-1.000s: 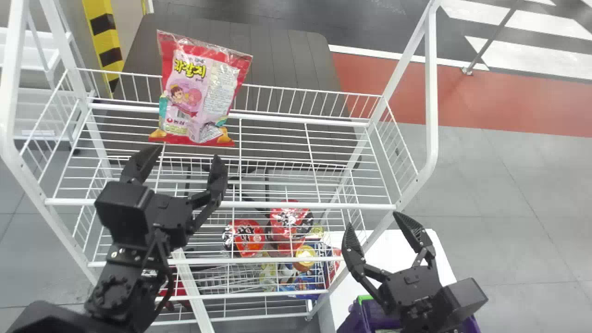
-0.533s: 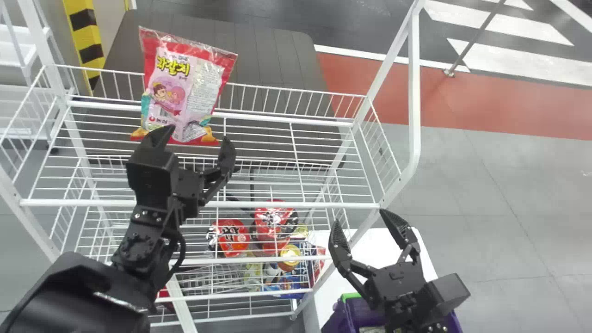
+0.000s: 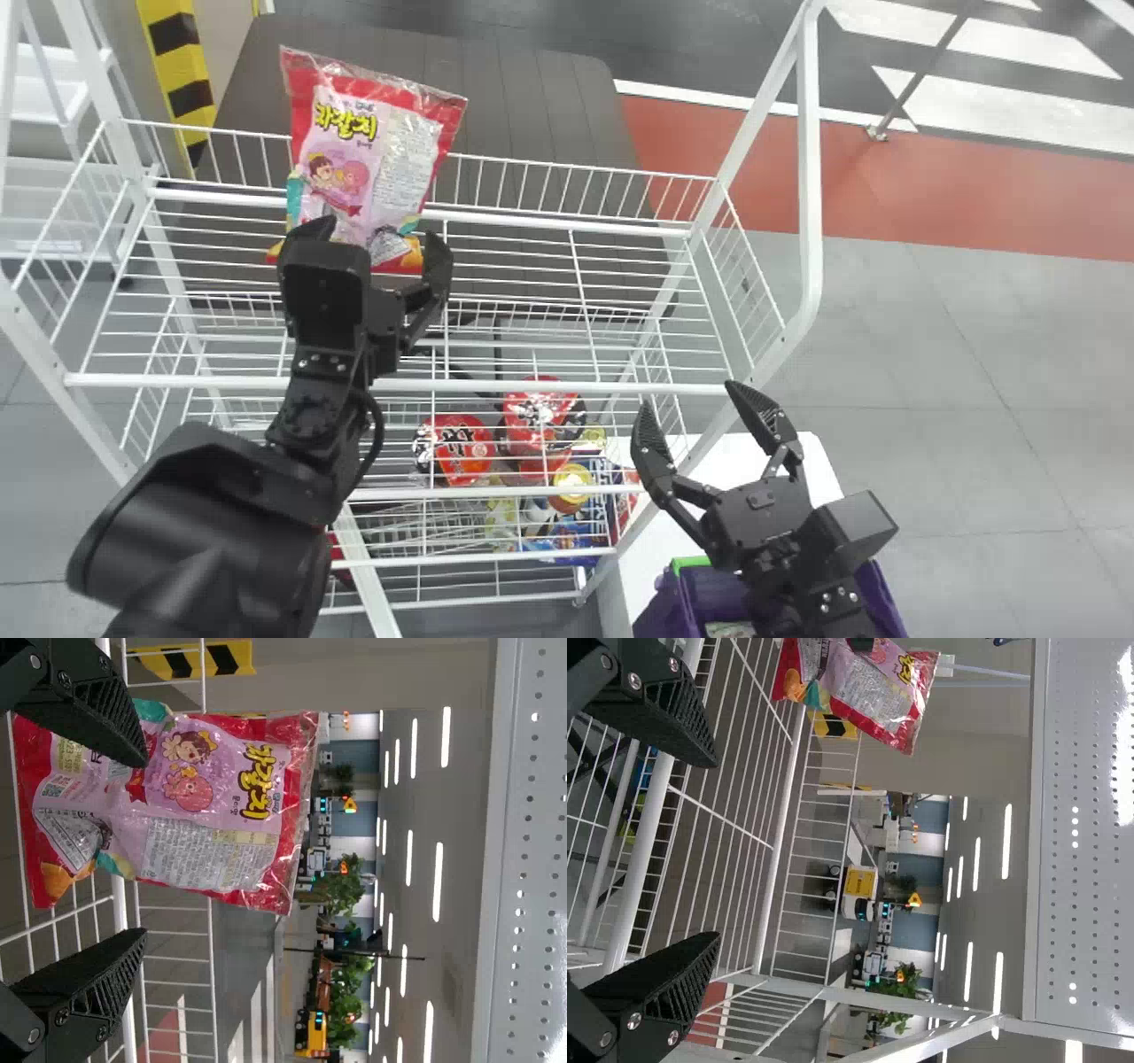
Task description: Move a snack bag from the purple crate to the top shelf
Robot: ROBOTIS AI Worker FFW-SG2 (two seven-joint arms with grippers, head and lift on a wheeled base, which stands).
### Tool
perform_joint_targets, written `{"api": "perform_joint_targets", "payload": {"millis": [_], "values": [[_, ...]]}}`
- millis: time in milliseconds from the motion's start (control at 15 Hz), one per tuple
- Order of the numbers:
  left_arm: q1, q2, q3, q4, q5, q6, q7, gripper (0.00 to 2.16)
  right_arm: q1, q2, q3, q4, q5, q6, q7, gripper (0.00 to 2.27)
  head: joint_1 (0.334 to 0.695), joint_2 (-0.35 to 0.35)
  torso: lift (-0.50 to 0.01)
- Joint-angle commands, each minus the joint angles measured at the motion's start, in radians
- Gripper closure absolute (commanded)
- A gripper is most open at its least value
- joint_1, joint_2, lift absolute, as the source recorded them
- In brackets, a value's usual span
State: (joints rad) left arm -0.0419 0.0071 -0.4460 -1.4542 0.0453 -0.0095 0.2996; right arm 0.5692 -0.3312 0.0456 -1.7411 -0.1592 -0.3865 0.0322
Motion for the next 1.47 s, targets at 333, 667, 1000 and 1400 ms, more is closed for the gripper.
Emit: {"api": "perform_joint_targets", "payload": {"millis": [333,667,1000,1400], "values": [[-0.055,-0.01,0.01,0.087,0.025,0.039,-0.001,0.16,-0.009,-0.005,0.013,0.005,0.0,-0.004,0.0,0.15,0.695,-0.24,0.0],[-0.089,-0.01,0.01,0.147,0.034,0.036,-0.013,0.21,-0.015,-0.008,0.014,0.017,-0.005,-0.01,0.0,0.15,0.695,-0.232,0.0],[-0.119,-0.01,0.012,0.187,0.034,0.024,-0.024,0.21,-0.018,-0.008,0.019,0.025,-0.005,-0.016,0.0,0.15,0.695,-0.228,0.0],[-0.147,-0.01,0.023,0.235,0.042,0.009,-0.031,0.22,-0.032,-0.008,0.025,0.041,-0.005,-0.025,0.0,0.15,0.695,-0.221,0.0]]}}
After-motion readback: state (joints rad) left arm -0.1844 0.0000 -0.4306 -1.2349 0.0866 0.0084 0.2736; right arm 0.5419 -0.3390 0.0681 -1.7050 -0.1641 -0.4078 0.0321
